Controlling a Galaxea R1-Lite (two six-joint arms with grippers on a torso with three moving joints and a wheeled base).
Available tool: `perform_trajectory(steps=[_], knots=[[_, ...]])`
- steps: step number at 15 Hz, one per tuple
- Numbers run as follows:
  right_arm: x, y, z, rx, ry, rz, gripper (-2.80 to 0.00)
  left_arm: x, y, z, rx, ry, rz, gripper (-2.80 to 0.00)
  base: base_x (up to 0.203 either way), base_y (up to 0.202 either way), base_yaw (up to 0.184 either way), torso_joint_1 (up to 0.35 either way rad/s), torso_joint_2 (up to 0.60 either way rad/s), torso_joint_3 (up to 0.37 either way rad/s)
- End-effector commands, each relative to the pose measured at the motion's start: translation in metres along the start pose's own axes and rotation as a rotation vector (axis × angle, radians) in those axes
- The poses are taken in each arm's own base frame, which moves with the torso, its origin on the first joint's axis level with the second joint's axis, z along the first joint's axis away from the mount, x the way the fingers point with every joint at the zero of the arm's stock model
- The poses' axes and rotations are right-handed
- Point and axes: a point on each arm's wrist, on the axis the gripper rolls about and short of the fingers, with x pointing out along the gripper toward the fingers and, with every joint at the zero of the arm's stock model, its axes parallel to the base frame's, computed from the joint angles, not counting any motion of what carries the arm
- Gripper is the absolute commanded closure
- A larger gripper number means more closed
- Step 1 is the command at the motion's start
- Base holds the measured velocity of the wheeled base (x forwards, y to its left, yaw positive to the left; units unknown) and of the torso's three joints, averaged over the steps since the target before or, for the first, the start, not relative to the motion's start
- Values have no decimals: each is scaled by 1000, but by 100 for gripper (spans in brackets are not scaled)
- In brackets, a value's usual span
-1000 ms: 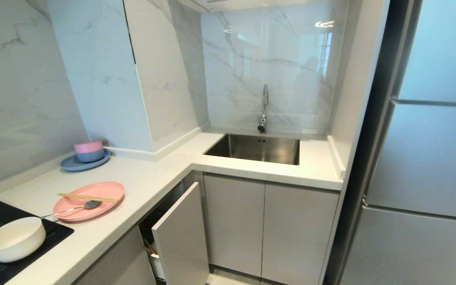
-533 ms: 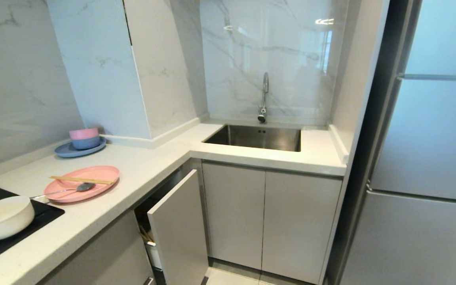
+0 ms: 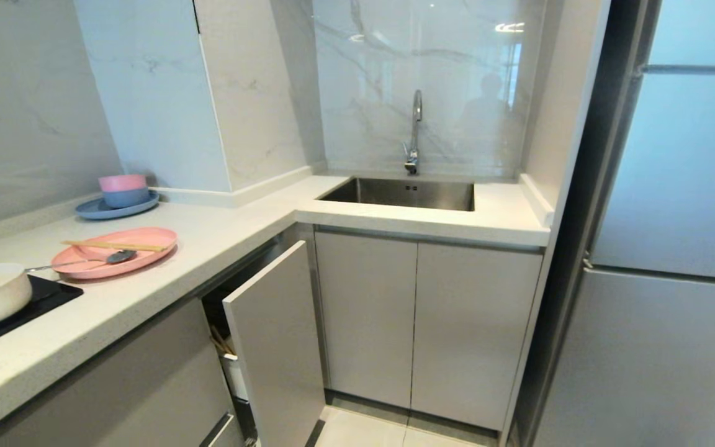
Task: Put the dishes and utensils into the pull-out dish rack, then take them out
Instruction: Open the cupboard
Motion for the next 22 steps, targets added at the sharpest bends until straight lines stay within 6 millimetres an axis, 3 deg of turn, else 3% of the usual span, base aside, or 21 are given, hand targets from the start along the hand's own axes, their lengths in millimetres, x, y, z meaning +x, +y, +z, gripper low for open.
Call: perform_trajectory(steps=[1,12,14,19,22], knots=[[0,0,0,-1,1,0,0,0,0,0,0,-1,1,0,0,0,0,-166,463,286],[0,0,0,-1,1,0,0,-1,0,3,14,-13,-1,0,0,0,0,-19,54,35],[0,0,0,-1,1,0,0,-11,1,32,9,-115,2,0,0,0,0,0,0,0],[0,0,0,-1,1,0,0,-58,3,156,13,-347,1,0,0,0,0,0,0,0],[0,0,0,-1,1,0,0,-40,5,235,14,-331,1,0,0,0,0,0,0,0]])
